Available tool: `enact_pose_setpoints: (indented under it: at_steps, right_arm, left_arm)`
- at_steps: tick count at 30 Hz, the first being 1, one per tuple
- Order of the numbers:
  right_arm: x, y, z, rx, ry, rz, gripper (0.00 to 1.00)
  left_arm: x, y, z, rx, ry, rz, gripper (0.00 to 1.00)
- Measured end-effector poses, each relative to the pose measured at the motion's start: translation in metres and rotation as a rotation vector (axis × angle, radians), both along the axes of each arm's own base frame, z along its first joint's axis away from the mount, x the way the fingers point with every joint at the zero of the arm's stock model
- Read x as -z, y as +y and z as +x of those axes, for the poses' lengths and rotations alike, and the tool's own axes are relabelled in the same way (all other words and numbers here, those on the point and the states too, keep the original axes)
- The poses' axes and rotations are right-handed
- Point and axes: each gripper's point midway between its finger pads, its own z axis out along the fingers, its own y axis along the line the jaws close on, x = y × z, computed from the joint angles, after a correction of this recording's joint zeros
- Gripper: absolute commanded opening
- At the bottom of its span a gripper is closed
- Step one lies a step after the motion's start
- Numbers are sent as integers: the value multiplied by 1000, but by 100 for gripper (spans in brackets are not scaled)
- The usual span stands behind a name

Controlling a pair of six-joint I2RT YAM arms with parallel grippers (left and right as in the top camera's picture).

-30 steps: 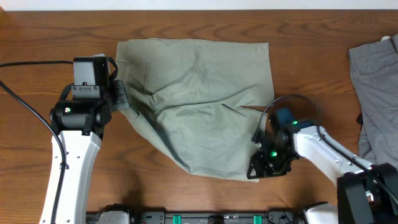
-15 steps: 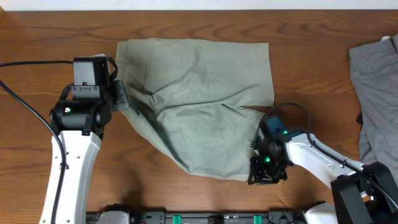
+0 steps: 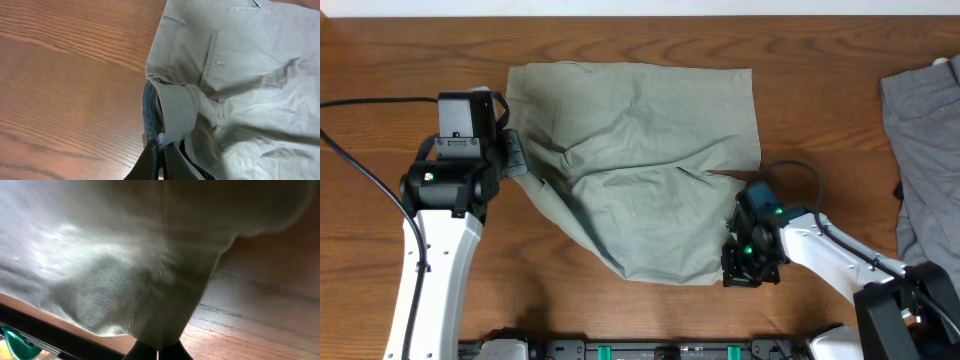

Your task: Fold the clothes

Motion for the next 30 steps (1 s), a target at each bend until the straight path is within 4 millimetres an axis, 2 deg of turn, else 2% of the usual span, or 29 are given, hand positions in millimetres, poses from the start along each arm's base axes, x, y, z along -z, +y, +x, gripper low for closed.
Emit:
enact_pose_setpoints:
  at_steps: [6, 7, 9, 12, 15, 20, 23, 27, 30]
  right_arm:
    - [-16, 2, 10, 6, -79, 17, 1]
    - [-19, 1, 10, 10, -85, 16, 10]
    - [-23, 0, 9, 29, -89, 8, 41]
    - [-25, -3, 7, 46, -81, -8, 55]
    - [-24, -5, 6, 58, -71, -18, 56]
    - [-20, -6, 3, 92, -46, -34, 52]
    - [-13, -10, -7, 110, -10, -53, 41]
    - [-7, -14, -17, 126, 24, -70, 39]
    - [-6, -13, -13, 130, 8, -62, 38]
  left_arm:
    - [0, 0, 0, 0, 0, 0, 6]
    - [0, 0, 0, 0, 0, 0, 6]
    - [0, 0, 0, 0, 0, 0, 6]
    - [0, 0, 0, 0, 0, 0, 6]
    - [0, 0, 0, 0, 0, 0, 6]
    - [0, 0, 0, 0, 0, 0, 6]
    - [0, 0, 0, 0, 0, 0, 6]
    - [0, 0, 0, 0, -1, 0, 6]
    - [-1, 0, 1, 0, -4, 0, 6]
